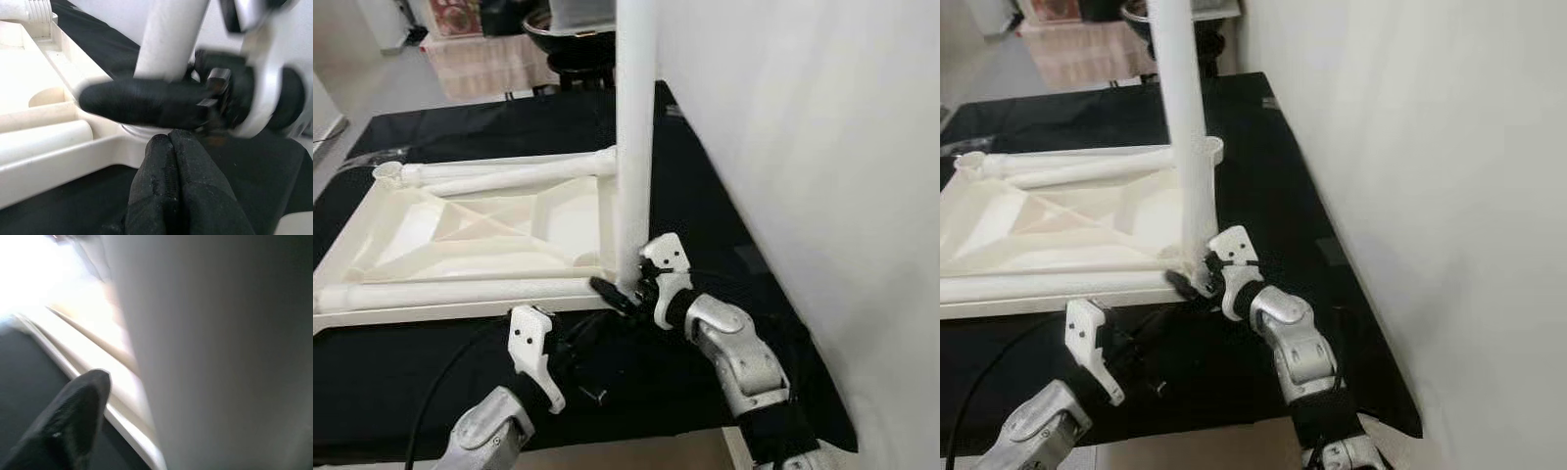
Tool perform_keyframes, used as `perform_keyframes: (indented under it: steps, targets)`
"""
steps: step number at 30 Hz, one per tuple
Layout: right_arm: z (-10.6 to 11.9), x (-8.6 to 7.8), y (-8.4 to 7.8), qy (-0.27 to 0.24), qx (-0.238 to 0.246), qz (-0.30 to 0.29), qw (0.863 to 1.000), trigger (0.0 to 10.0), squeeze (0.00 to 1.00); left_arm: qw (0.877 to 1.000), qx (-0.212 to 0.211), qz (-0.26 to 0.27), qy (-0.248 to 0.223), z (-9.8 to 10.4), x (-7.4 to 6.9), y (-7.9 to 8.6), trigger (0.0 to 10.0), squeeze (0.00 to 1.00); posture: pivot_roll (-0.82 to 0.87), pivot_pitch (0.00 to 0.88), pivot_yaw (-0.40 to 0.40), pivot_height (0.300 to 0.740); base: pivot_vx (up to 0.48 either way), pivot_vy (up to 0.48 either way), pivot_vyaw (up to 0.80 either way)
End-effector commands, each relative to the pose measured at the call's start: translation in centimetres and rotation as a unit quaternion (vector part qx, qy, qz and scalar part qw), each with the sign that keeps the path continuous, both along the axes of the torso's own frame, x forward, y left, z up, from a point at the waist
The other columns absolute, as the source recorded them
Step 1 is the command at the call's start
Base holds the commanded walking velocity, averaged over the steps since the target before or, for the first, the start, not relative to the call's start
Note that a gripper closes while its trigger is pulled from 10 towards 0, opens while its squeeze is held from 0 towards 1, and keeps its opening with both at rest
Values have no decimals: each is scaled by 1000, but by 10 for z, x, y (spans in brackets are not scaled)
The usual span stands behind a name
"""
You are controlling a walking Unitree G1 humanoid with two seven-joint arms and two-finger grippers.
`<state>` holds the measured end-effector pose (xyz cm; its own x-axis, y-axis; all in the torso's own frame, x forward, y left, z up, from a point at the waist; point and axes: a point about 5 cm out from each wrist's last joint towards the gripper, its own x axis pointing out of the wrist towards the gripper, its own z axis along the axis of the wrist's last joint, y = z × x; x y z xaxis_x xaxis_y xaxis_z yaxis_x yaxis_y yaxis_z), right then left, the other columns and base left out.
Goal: Building children table
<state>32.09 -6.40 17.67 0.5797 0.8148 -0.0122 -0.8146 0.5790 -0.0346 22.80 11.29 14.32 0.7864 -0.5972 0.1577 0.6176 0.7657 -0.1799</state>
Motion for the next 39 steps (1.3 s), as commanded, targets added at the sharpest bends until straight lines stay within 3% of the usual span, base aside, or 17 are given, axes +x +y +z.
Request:
perform_keyframes:
  steps: [1, 2, 3, 6, 13, 14, 15, 25, 28, 29, 30, 31, 32, 34, 36, 37, 39]
  targets:
    - [6, -2, 8, -11, 0, 58, 998, 10000, 627, 1000, 7, 6, 5, -4, -1, 1, 10000, 0, -30, 150, 25, 740, 0, 0, 0]
    - [6, -2, 8, -11, 0, 58, 998, 10000, 627, 1000, 7, 6, 5, -4, -1, 1, 10000, 0, -30, 150, 25, 740, 0, 0, 0]
    - [8, -1, 7, -18, -13, 68, 997, 10000, 0, 1000, 7, 5, 5, -4, -1, 1, 10000, 0, -27, 149, 23, 740, 0, 0, 0]
    - [15, 8, -2, -34, -51, 120, 991, 10000, 0, 1000, 7, 5, 5, -4, -1, 1, 10000, 0, -23, 147, 20, 740, 0, 0, 0]
    - [28, 24, -14, -17, -47, 170, 984, 10000, 0, 1000, 6, 6, 4, -4, -2, 0, 10000, 0, -14, 151, 17, 740, 0, 0, 0]
    - [29, 27, -16, -11, -44, 178, 983, 2000, 0, 1000, 6, 7, 4, -4, -2, 0, 10000, 0, -10, 152, 17, 740, 0, 0, 0]
    - [29, 26, -19, 2, -42, 207, 978, 0, 0, 1000, 5, 7, 4, -4, -4, -1, 10000, 0, -9, 155, 16, 740, 0, 0, 0]
    - [24, 28, -24, 7, -46, 190, 981, 0, 0, 1000, 4, 6, 5, -4, -6, -1, 10000, 0, -16, 165, 17, 740, 0, 0, 0]
    - [6, 26, -29, 14, -45, 71, 996, 0, 0, 1000, 2, 5, 5, -3, -8, -1, 10000, 0, -26, 179, 7, 740, 0, 0, 0]
    - [6, 26, -29, 14, -45, 71, 996, 0, 0, 1000, 2, 5, 5, -3, -8, -1, 10000, 0, -26, 179, 7, 740, 0, 0, 0]
    - [-6, 26, -26, 17, -43, -67, 997, 0, 0, 1000, 2, 4, 6, -3, -9, -1, 10000, 0, -29, 181, 8, 740, 0, 0, 0]
    - [-6, 26, -26, 17, -43, -67, 997, 0, 0, 1000, 2, 4, 6, -3, -9, -1, 10000, 0, -29, 181, 8, 740, 0, 0, 0]
    - [-14, 24, -26, 20, -41, -166, 985, 0, 0, 1000, 2, 4, 6, -3, -10, 0, 10000, 0, -30, 183, 10, 740, 0, 0, 0]
    - [-26, 12, -21, 38, -47, -211, 976, 0, 0, 1000, 2, 4, 5, -2, -10, 1, 10000, 0, -34, 190, 12, 740, 0, 0, 0]
    - [-26, 12, -21, 38, -47, -211, 976, 0, 0, 1000, 2, 4, 5, -2, -10, 1, 10000, 0, -34, 190, 12, 740, 0, 0, 0]
    - [-36, 0, -11, 43, -57, -222, 972, 0, 0, 1000, 2, 3, 6, -2, -10, 1, 10000, 0, -35, 186, 15, 740, 0, 0, 0]
    - [-34, 2, 2, 28, -61, -194, 979, 0, 0, 1000, 4, -1, 7, -4, -9, 1, 10000, 0, -34, 172, 21, 740, 0, 0, 0]
